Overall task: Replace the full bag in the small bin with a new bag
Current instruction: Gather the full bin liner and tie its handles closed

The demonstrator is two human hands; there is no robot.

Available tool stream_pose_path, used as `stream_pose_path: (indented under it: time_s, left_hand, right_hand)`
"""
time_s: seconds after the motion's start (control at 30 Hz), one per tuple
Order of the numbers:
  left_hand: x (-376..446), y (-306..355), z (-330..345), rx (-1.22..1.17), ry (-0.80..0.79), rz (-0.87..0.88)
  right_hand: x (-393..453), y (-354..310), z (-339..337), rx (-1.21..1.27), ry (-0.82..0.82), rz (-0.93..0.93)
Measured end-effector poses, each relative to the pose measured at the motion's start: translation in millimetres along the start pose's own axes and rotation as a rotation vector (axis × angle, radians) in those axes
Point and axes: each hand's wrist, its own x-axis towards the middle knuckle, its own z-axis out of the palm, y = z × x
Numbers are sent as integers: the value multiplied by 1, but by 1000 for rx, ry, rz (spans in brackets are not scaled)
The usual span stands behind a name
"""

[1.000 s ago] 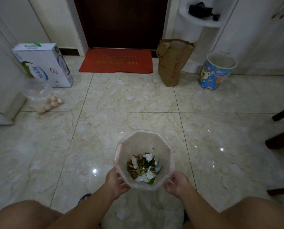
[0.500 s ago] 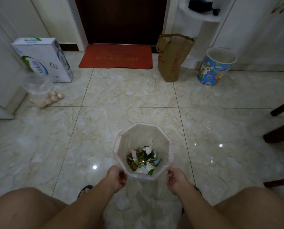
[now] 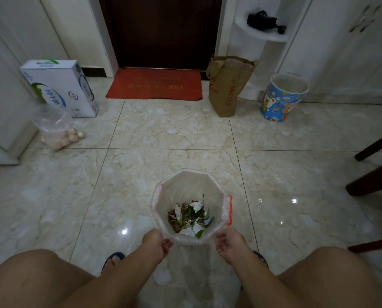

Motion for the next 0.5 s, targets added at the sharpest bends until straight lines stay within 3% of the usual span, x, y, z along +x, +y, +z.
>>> stream_pose_path:
  time_s: [0.1,0.27,0.5]
  left_hand:
    - [6,-5,-4,13,16,11]
    - [7,-13,-9,-80,-161,10]
    - [-6,-19,-5,-64,-265,-39]
  right_hand:
    - [1,8,-1,-46,1,6]
    - [10,27,-3,47,-72,83]
    - [0,41,5,-141,-3,122]
